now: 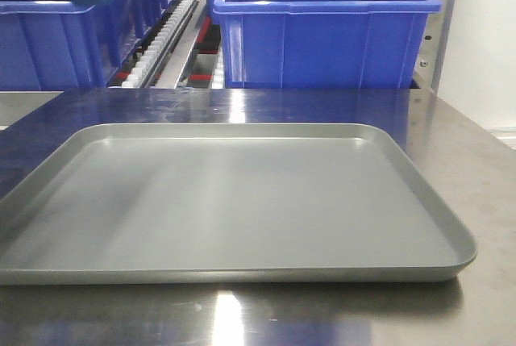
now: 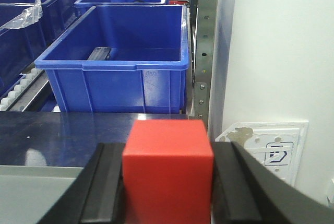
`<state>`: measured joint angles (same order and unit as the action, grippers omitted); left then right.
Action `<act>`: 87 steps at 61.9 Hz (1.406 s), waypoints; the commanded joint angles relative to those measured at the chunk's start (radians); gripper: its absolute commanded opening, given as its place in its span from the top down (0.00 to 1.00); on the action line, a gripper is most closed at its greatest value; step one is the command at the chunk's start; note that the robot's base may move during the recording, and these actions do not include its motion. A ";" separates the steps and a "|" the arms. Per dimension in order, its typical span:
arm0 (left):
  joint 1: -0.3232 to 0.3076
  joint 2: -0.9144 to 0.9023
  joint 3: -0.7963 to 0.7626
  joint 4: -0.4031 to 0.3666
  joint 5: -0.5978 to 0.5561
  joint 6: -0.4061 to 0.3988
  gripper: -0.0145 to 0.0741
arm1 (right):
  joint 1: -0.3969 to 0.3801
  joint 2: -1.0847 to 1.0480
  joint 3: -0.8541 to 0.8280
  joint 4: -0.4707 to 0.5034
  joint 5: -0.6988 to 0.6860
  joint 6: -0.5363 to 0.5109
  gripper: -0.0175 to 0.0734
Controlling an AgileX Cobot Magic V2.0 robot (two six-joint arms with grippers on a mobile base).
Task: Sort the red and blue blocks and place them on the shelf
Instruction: 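Lift the blue cube off the tray with the left gripper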
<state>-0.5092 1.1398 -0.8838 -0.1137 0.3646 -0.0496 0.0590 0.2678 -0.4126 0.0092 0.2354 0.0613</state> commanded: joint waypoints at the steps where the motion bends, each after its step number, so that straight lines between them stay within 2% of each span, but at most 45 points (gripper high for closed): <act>1: 0.046 -0.091 0.032 0.004 -0.135 0.002 0.70 | -0.008 0.010 -0.028 -0.009 -0.093 -0.009 0.75; 17: 0.197 -0.335 0.207 0.062 -0.236 0.002 0.70 | -0.008 0.010 -0.028 -0.009 -0.093 -0.009 0.75; 42: 0.382 -0.721 0.395 0.080 -0.238 0.002 0.70 | -0.008 0.010 -0.028 -0.009 -0.093 -0.009 0.75; 56: 0.390 -0.858 0.440 0.080 -0.238 0.002 0.70 | -0.008 0.010 -0.028 -0.009 -0.093 -0.009 0.75; 87: 0.390 -0.867 0.440 0.095 -0.238 0.002 0.70 | -0.008 0.010 -0.028 -0.009 -0.093 -0.009 0.75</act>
<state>-0.1204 0.2629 -0.4134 -0.0193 0.2186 -0.0496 0.0590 0.2678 -0.4126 0.0092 0.2354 0.0613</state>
